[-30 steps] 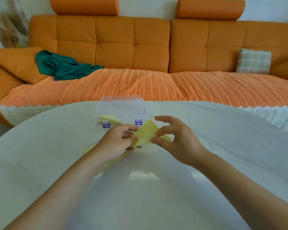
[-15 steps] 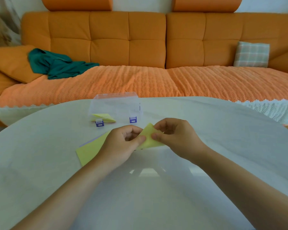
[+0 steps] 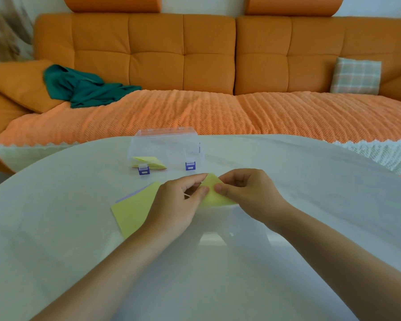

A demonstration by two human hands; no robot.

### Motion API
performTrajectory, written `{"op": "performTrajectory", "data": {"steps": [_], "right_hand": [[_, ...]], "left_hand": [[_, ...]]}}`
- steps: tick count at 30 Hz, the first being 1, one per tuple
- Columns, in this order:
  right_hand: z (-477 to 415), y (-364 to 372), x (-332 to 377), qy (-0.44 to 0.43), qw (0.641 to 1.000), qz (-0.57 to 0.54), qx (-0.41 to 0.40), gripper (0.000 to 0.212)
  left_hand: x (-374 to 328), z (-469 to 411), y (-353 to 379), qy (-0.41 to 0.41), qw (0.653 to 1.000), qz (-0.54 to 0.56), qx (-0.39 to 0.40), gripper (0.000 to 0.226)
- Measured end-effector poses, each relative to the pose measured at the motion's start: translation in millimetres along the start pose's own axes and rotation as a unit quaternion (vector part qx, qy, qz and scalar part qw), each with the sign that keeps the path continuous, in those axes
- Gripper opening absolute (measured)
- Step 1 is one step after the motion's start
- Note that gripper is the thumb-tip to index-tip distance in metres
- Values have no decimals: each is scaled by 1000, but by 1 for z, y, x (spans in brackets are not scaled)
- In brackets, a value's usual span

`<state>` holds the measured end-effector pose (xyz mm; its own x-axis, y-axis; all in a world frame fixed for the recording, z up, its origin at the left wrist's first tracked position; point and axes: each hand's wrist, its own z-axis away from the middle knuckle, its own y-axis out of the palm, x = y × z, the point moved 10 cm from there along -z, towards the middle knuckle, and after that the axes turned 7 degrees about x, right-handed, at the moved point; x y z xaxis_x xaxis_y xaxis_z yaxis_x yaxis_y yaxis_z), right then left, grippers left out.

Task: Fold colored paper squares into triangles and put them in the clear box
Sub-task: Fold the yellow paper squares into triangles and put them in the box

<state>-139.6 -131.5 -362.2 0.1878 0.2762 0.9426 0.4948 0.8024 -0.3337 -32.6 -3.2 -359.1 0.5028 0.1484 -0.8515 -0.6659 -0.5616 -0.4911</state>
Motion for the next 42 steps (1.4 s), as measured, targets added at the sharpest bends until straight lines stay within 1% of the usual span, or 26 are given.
{"op": "performTrajectory", "data": {"steps": [3,6,9,11,13,19,24,28,29,32,34,37,38,41,42], "right_hand": [[1,4,2,-18,999,47,-2,6],[5,11,11,-45,985,166,-3,17],[9,22,15,-57,969,239,19,28],[11,27,16,-64,958,278,26,28],[11,28,16,-62,954,293,30,28],[12,27,20,-65,952,298,31,31],[14,32,20,-64,947,312,50,31],[13,23,20,-52,949,309,27,39],[13,22,21,-54,949,309,24,39],[15,31,24,-76,945,315,42,25],[14,32,22,-73,945,316,46,24],[10,19,17,-49,957,283,26,34],[9,13,16,-40,964,262,13,34],[5,1,10,-20,980,198,-20,13],[4,-1,8,-14,983,179,-26,11]], "left_hand": [[1,1,-1,1,1000,9,-21,31],[2,2,0,4,999,15,-30,31],[2,2,4,5,999,8,-31,31],[2,4,8,7,1000,1,-26,31],[1,5,10,11,1000,-7,-21,31],[-3,5,8,17,1000,-4,-25,30],[-3,5,12,21,1000,-4,-16,30],[-3,4,10,26,999,-6,-21,31],[-3,4,10,25,999,-4,-22,31],[-8,5,14,48,999,-16,-12,32],[-10,5,15,56,998,-28,-11,32],[-8,4,13,49,998,-33,-18,31],[-7,4,12,45,998,-32,-19,30],[-10,4,12,49,998,-36,-20,30],[-11,4,12,52,998,-42,-18,30]]}}
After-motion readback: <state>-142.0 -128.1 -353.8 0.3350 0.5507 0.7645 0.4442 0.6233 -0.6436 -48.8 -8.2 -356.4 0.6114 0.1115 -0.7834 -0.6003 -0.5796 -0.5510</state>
